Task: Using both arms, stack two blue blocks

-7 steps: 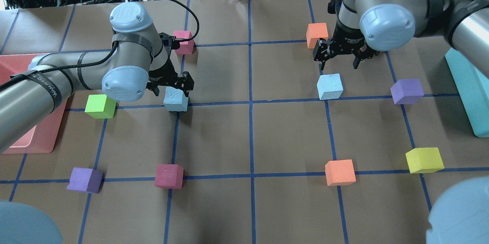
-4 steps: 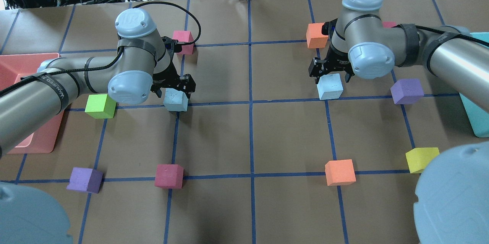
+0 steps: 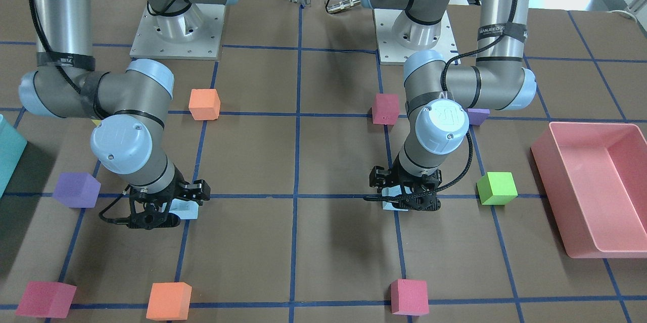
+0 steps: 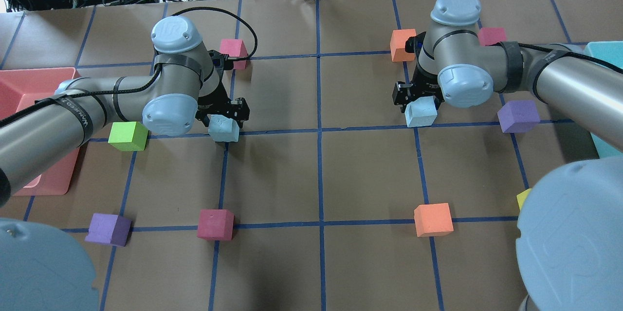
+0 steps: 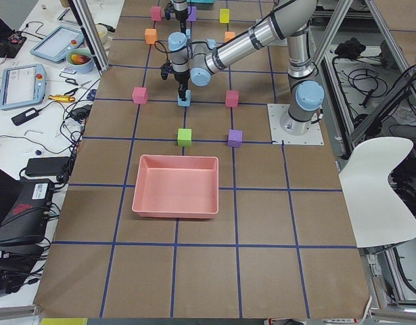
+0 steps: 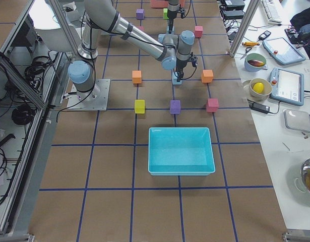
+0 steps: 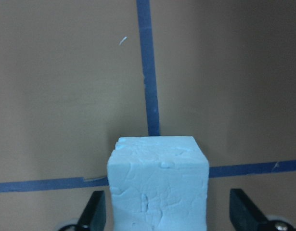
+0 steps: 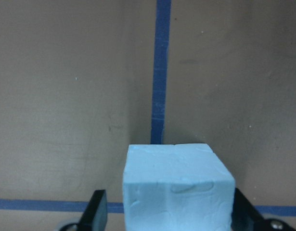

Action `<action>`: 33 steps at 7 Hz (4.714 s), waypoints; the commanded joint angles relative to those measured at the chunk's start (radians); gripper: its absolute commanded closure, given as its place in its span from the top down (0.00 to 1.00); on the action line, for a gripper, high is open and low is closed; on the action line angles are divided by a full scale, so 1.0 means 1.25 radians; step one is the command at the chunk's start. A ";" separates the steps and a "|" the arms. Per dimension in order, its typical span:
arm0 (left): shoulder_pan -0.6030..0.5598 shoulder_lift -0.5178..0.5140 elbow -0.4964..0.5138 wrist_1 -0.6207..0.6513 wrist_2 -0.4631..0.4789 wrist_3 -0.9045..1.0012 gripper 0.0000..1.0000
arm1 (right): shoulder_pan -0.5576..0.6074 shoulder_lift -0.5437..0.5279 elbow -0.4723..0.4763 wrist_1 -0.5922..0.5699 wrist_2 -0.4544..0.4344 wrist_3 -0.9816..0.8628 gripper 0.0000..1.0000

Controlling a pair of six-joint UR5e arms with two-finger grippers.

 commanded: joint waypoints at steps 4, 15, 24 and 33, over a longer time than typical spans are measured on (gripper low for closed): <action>0.001 -0.004 0.007 0.002 0.000 0.001 0.00 | 0.084 -0.001 -0.157 0.075 0.010 0.151 0.00; -0.001 0.007 0.111 -0.060 0.036 -0.002 0.00 | 0.278 0.191 -0.339 0.104 0.034 0.322 1.00; -0.195 -0.138 0.442 -0.205 -0.051 -0.347 0.00 | 0.050 -0.211 -0.232 0.374 0.031 0.214 1.00; -0.255 -0.171 0.437 -0.214 -0.050 -0.374 0.00 | 0.029 -0.286 -0.208 0.452 0.064 0.024 1.00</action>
